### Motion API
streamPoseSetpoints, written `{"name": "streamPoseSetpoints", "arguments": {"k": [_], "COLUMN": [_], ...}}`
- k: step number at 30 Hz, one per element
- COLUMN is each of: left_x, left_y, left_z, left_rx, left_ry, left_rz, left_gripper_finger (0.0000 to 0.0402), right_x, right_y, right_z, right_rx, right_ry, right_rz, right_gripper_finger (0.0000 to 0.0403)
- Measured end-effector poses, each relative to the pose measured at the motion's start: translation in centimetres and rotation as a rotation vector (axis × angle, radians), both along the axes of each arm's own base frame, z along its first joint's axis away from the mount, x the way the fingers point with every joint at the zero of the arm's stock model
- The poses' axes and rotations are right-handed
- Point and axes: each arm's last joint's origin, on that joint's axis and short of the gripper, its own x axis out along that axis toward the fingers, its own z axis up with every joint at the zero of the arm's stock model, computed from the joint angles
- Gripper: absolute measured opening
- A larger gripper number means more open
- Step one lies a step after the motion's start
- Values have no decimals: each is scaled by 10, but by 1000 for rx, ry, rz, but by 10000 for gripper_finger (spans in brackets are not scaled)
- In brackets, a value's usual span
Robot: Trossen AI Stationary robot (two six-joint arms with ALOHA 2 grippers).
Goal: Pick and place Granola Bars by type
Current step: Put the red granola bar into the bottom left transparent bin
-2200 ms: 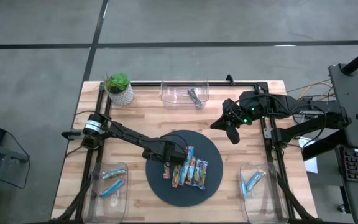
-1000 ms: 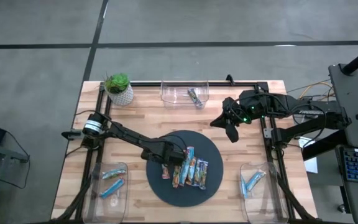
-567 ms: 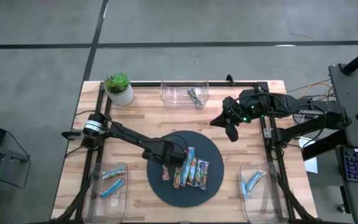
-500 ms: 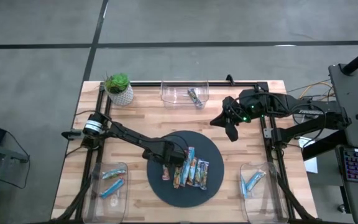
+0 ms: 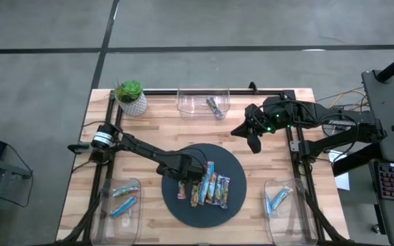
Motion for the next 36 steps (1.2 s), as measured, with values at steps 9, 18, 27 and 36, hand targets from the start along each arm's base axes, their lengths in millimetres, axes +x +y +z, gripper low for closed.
{"name": "streamPoseSetpoints", "arguments": {"k": [9, 18, 27, 36], "left_x": [-10, -29, -47, -56], "left_y": [4, 10, 13, 15], "left_z": [22, 65, 111, 125], "left_rx": [-1, -6, -13, 9], "left_ry": [-1, -34, -176, -229], "left_rz": [-11, -25, -16, -150], "left_gripper_finger": [87, 87, 87, 87], "right_x": [0, 0, 1, 1], "right_y": [-1, -1, -1, -2], "right_z": [0, 0, 2, 3], "right_rx": [-11, -11, -12, -13], "right_ry": [-3, -6, -20, -32], "right_rz": [-15, -15, -16, -22], "right_gripper_finger": [8, 8, 8, 8]}}
